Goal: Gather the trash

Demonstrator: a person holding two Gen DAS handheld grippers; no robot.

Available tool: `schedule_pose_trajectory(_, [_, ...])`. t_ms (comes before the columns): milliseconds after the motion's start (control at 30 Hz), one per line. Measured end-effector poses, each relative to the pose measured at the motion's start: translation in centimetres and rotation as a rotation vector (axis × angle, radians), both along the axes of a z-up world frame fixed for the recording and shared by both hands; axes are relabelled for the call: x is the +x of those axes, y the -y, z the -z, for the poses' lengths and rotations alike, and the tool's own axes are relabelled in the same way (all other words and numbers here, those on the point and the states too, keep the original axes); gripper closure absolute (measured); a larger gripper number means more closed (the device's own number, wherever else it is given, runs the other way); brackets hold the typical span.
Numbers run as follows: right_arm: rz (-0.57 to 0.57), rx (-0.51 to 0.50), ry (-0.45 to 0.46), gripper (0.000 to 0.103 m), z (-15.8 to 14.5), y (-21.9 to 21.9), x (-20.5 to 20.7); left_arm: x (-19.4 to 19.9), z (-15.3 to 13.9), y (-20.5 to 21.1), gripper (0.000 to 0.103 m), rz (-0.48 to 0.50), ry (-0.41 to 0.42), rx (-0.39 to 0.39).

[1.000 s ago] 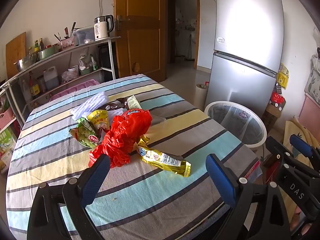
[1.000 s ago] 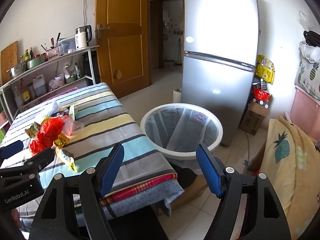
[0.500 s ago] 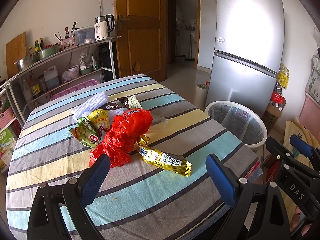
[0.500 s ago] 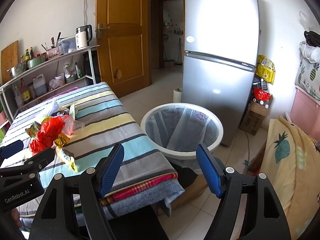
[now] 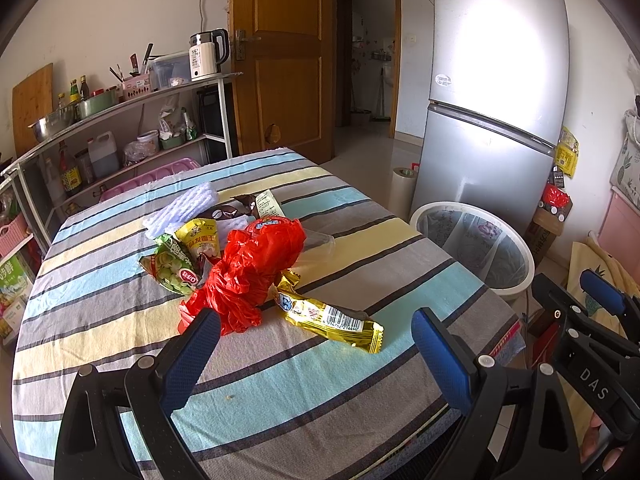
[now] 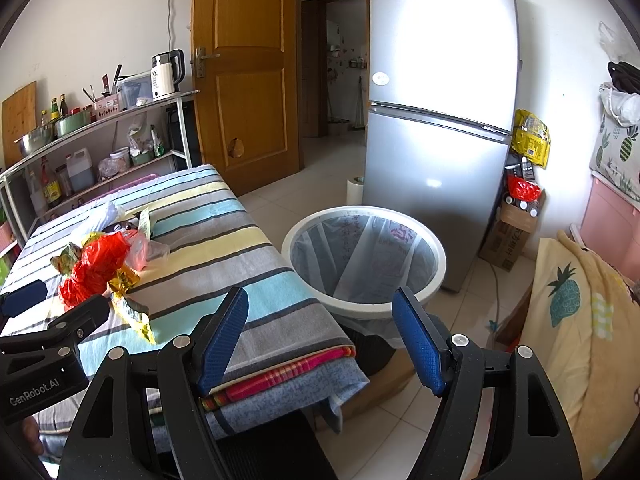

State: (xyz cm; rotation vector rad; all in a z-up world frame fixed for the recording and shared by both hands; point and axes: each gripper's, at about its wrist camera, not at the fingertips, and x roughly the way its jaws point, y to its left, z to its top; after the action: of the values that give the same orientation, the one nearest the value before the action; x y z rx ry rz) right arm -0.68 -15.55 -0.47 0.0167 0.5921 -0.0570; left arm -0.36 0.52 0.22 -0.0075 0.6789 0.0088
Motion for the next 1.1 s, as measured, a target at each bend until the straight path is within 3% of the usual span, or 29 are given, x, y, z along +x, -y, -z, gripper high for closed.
schedule_pose_trajectory(1100, [-0.002,0.0,-0.001,0.028,-0.04,0.01,-0.01,0.05,0.22,-0.03,0.006,-0.004,0.0,-0.001])
